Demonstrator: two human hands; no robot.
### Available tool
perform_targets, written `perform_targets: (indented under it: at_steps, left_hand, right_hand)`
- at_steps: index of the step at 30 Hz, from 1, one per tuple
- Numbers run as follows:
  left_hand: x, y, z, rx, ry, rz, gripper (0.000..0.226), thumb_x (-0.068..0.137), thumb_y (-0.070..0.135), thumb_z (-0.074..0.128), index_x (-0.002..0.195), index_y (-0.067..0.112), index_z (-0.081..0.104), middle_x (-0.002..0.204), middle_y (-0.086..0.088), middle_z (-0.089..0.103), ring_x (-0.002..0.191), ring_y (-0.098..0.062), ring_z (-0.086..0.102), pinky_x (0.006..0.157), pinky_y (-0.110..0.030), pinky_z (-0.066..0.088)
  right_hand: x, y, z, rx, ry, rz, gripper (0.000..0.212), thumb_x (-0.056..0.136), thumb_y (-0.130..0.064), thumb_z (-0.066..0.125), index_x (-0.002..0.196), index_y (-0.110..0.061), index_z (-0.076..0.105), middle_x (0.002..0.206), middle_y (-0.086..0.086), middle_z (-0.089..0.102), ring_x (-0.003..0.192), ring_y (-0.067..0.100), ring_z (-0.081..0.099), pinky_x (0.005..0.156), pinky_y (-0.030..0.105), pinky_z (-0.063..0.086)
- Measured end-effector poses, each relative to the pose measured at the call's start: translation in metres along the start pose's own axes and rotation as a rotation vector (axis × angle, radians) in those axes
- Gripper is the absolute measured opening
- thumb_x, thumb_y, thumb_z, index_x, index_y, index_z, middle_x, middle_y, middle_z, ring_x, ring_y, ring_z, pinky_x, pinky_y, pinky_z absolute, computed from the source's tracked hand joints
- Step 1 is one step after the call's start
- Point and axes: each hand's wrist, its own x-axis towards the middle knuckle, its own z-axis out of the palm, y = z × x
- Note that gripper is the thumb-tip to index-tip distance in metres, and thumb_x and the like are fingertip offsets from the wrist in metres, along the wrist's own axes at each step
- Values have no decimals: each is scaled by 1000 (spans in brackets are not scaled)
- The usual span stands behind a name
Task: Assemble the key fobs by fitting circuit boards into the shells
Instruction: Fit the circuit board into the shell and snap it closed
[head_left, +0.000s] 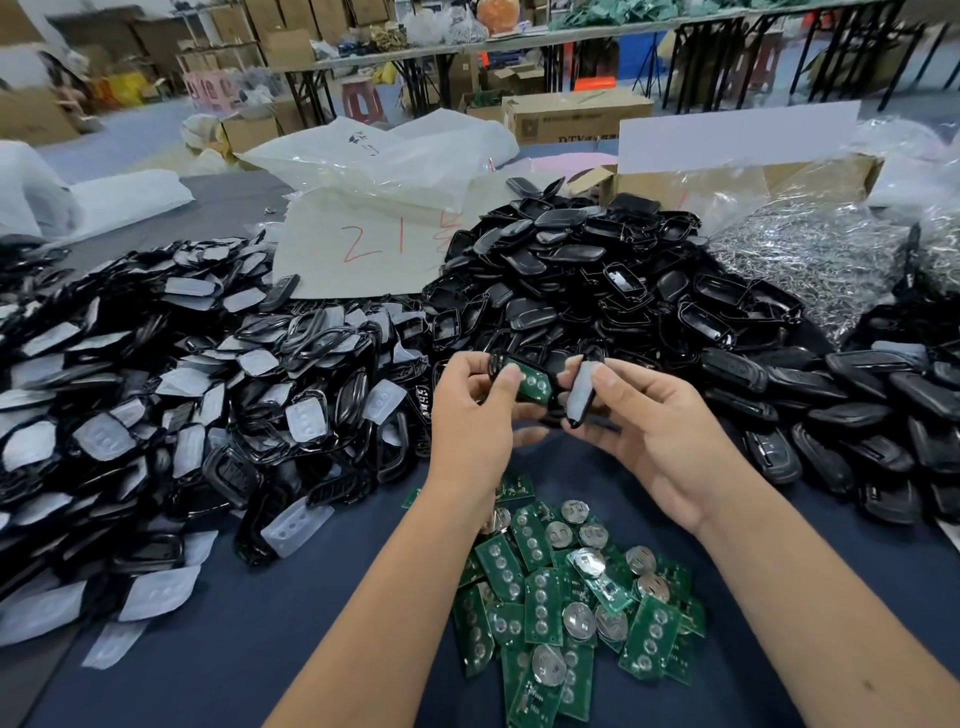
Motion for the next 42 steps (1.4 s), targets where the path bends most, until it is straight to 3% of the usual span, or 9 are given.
perform_targets:
  at_steps: [5,10,12,15,18,21,28,37,42]
  left_hand:
    - [3,4,0,-191,22,-56,11,109,20,49,117,13,47,111,-16,60,86,-29,79,70,-31,64]
    - [4,-3,-4,-98,25,-107,5,103,15,62,107,17,60,92,-6,60,62,-17,74,63,-29,63]
    - [4,-5,-5,-64,-13,-143,19,99,6,66,108,23,64,93,-6,61,56,-11,71,65,-30,63]
    - [3,-7,-5,-70,-57,-166,34,94,-1,70,107,31,66,96,-9,63,60,-17,73,67,-30,63]
    - [5,-7,-5,-73,-59,-172,35,93,2,72,120,24,66,102,-14,72,70,-27,77,67,-31,63]
    - [6,-7,-5,-54,-40,-169,36,92,5,75,125,19,66,98,-12,74,68,-23,77,62,-27,61]
    - [3,-4,-5,-7,-52,-145,14,92,8,76,102,16,72,76,1,77,64,-22,76,57,-25,59]
    - [-5,-3,-4,303,-53,151,11,88,16,82,84,16,72,75,-3,76,58,-17,74,54,-22,55]
    - [-9,-5,2,466,-67,319,4,86,17,83,87,19,80,78,9,76,77,-7,72,76,-31,60]
  right_hand:
    - [2,5,1,65,-2,-39,37,87,-22,66,119,-4,72,106,10,76,90,16,69,79,25,55]
    - [4,8,1,66,9,-78,36,87,-16,68,121,-5,71,105,10,76,94,16,71,83,26,59]
    - [3,8,0,21,8,-92,35,86,-16,69,118,-4,73,106,10,78,96,17,72,84,25,58]
    - [3,10,0,-3,1,-96,29,84,-16,72,111,-7,78,106,12,78,100,20,72,87,26,58]
    - [4,9,-2,-12,9,-92,28,82,-17,73,108,-8,79,106,12,78,99,20,72,85,26,59]
    - [5,8,-4,-18,22,-88,31,82,-18,73,109,-5,78,106,13,78,98,21,72,84,27,60]
    - [5,8,-5,-38,12,-90,32,82,-18,73,110,-4,78,109,16,78,100,22,73,87,28,59]
    - [5,12,-5,-135,113,-100,39,64,-33,88,95,-11,84,98,16,79,88,23,72,82,30,62]
    - [4,14,-2,-172,165,-129,25,66,-29,88,89,-21,85,91,12,79,83,21,75,77,28,62]
